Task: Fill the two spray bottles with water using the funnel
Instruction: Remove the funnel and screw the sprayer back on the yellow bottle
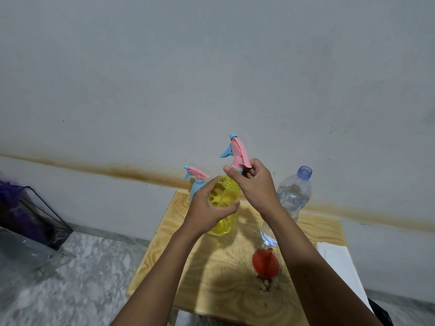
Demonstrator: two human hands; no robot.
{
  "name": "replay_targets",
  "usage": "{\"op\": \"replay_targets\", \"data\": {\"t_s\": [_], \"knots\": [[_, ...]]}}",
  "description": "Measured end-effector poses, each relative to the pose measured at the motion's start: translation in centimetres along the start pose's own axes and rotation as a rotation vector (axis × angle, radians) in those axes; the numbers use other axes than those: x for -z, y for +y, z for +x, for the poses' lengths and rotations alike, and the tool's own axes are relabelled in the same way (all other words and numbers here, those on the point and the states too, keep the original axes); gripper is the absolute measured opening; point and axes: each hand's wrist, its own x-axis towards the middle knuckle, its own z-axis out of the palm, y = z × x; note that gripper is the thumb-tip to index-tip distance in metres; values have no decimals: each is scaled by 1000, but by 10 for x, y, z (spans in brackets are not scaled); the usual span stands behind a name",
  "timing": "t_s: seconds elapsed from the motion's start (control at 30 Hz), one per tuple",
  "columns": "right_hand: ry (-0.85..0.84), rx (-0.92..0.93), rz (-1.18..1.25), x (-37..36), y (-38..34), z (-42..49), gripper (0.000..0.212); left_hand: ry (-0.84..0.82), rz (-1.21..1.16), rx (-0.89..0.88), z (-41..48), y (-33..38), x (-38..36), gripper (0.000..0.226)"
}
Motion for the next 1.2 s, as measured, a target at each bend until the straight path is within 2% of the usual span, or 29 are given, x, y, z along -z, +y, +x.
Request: {"op": "replay_targets", "data": {"t_s": [0.1,0.23,0.43,0.63,0.73,0.83,1.0,1.1,1.2], "knots": [[-61,-21,12,4,-1,2,22,4,-10,-5,-1,0,1,47],[-243,-26,113,9,4,1,20,13,-16,-16,0,2,1,50],[23,40,159,-9,12,-5,25,20,-40,-46,4,6,-2,59],[-66,18,206,-3,10,-4,28,-11,-73,-53,8,6,-3,49],[69,17,258,-10,11,-6,16,-23,-104,-54,10,10,-6,52],[207,-16,345,-21,8,-9,28,-42,-110,-59,12,10,-8,57],[105,-98,399,-12,14,-7,16,-35,-135,-38,13,9,-9,53],[87,-52,291,-6,14,-3,9,-51,-107,-34,15,5,-7,52],[84,16,238,-4,12,1,23,-65,-77,-11,14,5,-5,47]]}}
